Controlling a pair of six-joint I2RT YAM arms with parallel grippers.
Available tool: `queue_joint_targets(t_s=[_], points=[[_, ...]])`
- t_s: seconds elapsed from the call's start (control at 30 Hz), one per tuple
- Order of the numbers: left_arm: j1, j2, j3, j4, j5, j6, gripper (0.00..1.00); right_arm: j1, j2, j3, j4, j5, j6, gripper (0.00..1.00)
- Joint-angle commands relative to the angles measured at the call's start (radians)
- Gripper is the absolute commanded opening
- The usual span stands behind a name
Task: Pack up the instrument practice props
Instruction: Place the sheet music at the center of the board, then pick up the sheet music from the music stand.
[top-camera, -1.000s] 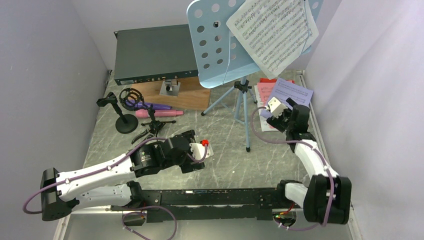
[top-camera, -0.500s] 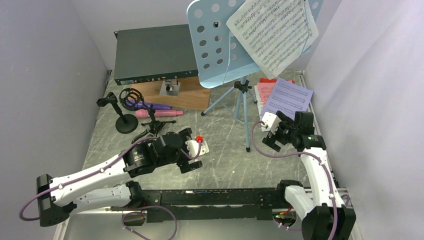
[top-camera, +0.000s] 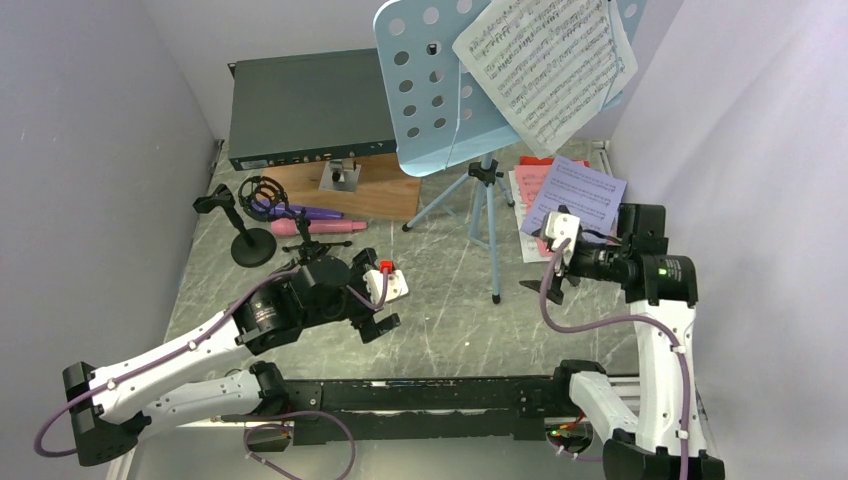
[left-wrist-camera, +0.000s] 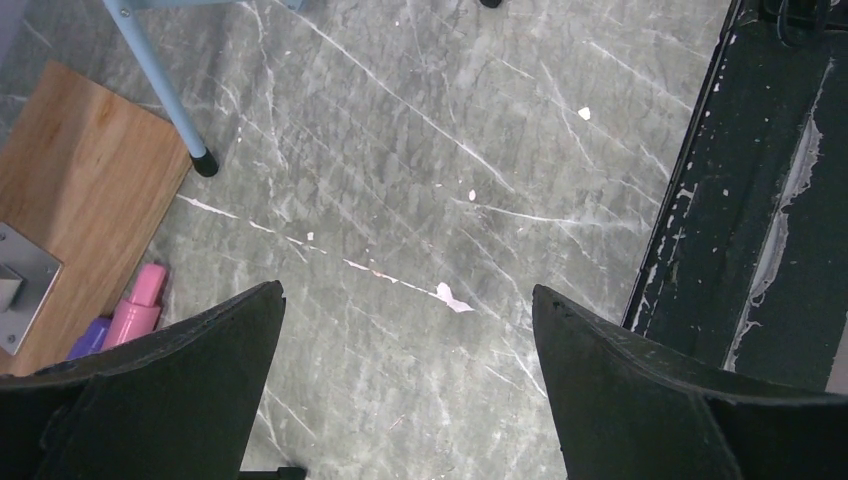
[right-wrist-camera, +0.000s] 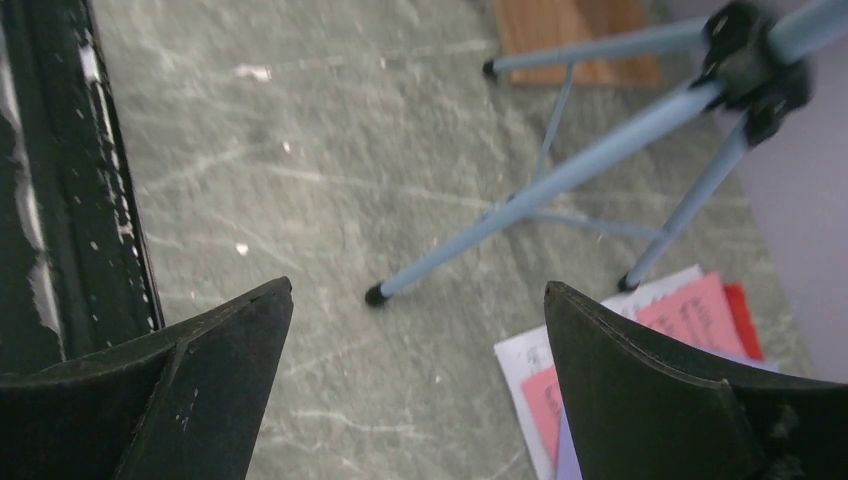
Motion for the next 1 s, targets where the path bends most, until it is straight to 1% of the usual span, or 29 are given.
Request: queue_joint_targets(t_s=[0.0,0.07,0.17,0.37,0.47,0.5,0.57,0.6,0.63,0.67,0.8,0.87,0.93,0.97], points=[[0.013,-0.009,0.046,0.044,0.056,-0.027,0.99,-0.005,0.027,0.159,-0.137,-0.196,0.025,1.0],[0.016,-0.009,0.047,0.043,0.06,-0.028,0.99,-0.005,0.041,0.214,-0.129,-0.219,0.074,1.0],[0.017,-0.009,0.047,0.042,0.064,-0.03,0.99,-0.008,0.06,0.262,-0.039,-0.236,0.225,1.0],[0.02,-0.009,0.049,0.044,0.081,-0.036,1.0,-0.032,0.093,0.314,0.211,-0.304,0.615,1.0],[0.027,-0.013,0.05,0.05,0.097,-0.043,1.0,-0.066,0.099,0.297,0.361,-0.348,0.82,1.0],[0.029,-0.016,0.05,0.053,0.106,-0.047,0.99,-0.085,0.097,0.263,0.446,-0.376,0.903,1.0],[0.035,-0.019,0.05,0.059,0.123,-0.052,0.99,-0.129,0.08,0.14,0.701,-0.432,1.166,1.0],[0.039,-0.019,0.052,0.06,0.129,-0.054,0.99,-0.147,0.071,0.08,0.825,-0.429,1.293,1.0],[0.042,-0.018,0.053,0.058,0.131,-0.056,1.0,-0.17,0.069,0.026,0.914,-0.414,1.388,1.0],[0.043,-0.017,0.055,0.057,0.134,-0.056,0.99,-0.188,0.07,-0.012,0.976,-0.405,1.439,1.0],[0.049,-0.019,0.056,0.056,0.149,-0.058,0.99,-0.225,0.077,-0.097,1.121,-0.346,1.586,1.0],[0.051,-0.019,0.058,0.057,0.153,-0.058,1.0,-0.237,0.084,-0.148,1.25,-0.327,1.728,1.0],[0.054,-0.019,0.058,0.056,0.152,-0.058,0.99,-0.246,0.094,-0.242,1.568,-0.314,1.95,1.0],[0.055,-0.019,0.058,0.056,0.151,-0.058,0.99,-0.249,0.102,-0.304,1.785,-0.301,2.123,1.0]])
